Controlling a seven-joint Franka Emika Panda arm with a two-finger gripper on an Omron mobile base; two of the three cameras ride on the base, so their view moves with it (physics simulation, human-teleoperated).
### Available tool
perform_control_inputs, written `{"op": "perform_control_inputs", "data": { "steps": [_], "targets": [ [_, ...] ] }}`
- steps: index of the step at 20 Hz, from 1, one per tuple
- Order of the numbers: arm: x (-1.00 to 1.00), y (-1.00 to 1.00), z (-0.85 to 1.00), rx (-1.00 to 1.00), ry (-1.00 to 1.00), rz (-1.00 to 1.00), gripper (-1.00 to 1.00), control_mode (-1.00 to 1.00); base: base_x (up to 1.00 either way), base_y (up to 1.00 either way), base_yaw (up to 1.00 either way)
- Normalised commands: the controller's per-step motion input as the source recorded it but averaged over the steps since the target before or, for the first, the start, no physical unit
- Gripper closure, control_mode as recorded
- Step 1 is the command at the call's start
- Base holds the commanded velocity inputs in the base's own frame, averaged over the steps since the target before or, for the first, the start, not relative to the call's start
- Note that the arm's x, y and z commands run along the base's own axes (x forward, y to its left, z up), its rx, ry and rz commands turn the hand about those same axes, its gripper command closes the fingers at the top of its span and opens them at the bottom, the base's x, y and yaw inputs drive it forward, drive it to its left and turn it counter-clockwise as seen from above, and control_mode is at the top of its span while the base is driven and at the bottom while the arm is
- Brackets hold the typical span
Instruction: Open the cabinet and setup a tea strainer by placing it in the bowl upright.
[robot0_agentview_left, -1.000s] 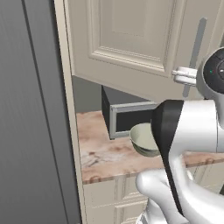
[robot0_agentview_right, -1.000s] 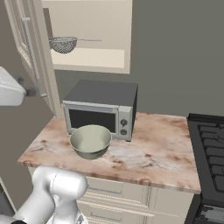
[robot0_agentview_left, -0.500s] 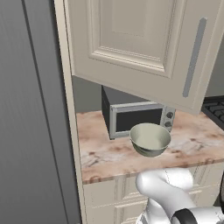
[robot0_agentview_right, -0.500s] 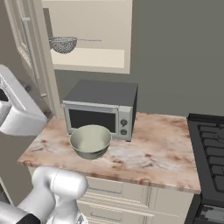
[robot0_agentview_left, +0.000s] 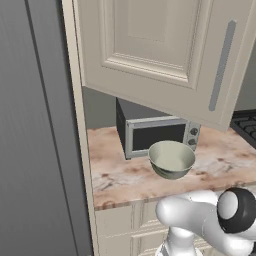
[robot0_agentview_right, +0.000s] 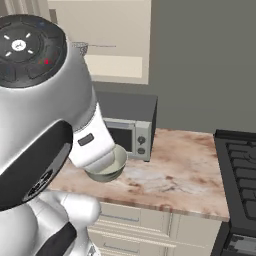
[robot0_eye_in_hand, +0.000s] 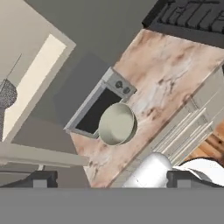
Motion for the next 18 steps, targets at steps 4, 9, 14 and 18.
{"op": "perform_control_inputs", "data": {
  "steps": [4, 9, 14, 18],
  "targets": [
    [0.25, -0.34, -0.49, 0.31, 0.11, 0.30, -1.00, -1.00, 0.00, 0.00, 0.00],
    [0.44, -0.21, -0.45, 0.36, 0.10, 0.31, -1.00, -1.00, 0.00, 0.00, 0.00],
    [0.78, 0.00, -0.06, 0.48, 0.11, 0.29, -1.00, -1.00, 0.00, 0.00, 0.00],
    [0.69, 0.00, 0.00, 0.48, 0.03, 0.25, -1.00, -1.00, 0.00, 0.00, 0.00]
  ]
}}
